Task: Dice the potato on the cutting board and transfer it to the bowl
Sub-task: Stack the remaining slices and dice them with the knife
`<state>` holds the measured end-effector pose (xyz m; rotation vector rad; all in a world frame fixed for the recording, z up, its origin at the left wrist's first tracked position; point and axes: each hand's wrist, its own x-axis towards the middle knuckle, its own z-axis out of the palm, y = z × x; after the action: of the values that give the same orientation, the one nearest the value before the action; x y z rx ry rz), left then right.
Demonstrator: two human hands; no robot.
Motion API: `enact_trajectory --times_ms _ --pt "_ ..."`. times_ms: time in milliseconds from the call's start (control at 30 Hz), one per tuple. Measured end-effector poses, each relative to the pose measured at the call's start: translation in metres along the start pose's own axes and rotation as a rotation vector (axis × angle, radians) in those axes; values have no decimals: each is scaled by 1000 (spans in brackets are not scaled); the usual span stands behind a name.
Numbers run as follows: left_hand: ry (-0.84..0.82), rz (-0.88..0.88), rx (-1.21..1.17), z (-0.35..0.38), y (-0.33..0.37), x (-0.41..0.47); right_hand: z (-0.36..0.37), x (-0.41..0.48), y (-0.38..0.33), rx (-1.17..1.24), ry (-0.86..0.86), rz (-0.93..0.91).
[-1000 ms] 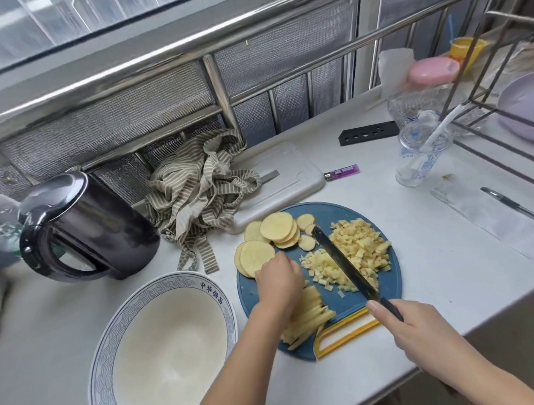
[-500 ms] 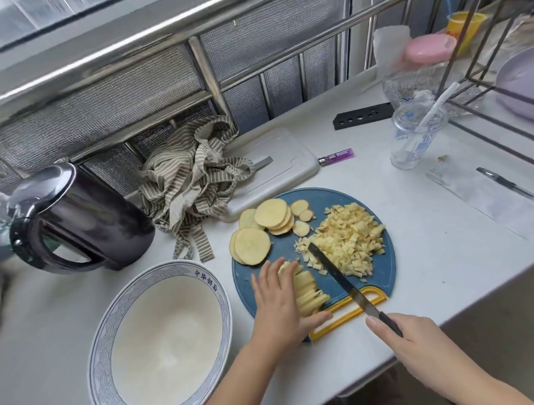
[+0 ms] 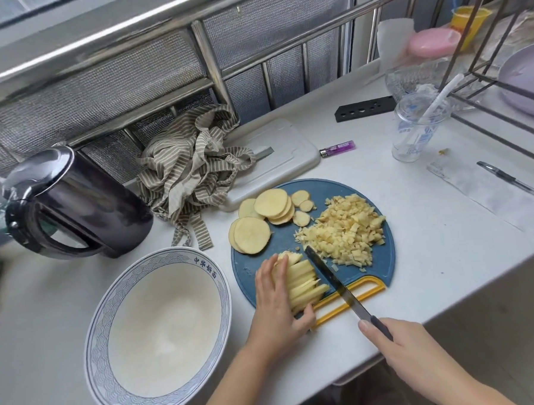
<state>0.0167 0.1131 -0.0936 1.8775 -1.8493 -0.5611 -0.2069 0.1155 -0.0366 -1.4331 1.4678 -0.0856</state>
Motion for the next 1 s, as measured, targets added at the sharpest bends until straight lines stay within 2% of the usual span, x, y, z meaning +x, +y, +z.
enact_trajectory --times_ms 233,367,567,833,1000 --pt "-1 -5 111 2 -3 2 19 -3 -5 40 26 22" --pt "8 -23 94 3 -5 8 16 -1 -10 2 47 1" --pt "156 -51 12 17 -2 9 15 7 -20 -148 63 -44" --pt "281 -21 40 23 -2 3 27 19 -23 -284 109 -98" --pt "304 -10 223 28 -4 4 17 15 -21 -216 109 -124"
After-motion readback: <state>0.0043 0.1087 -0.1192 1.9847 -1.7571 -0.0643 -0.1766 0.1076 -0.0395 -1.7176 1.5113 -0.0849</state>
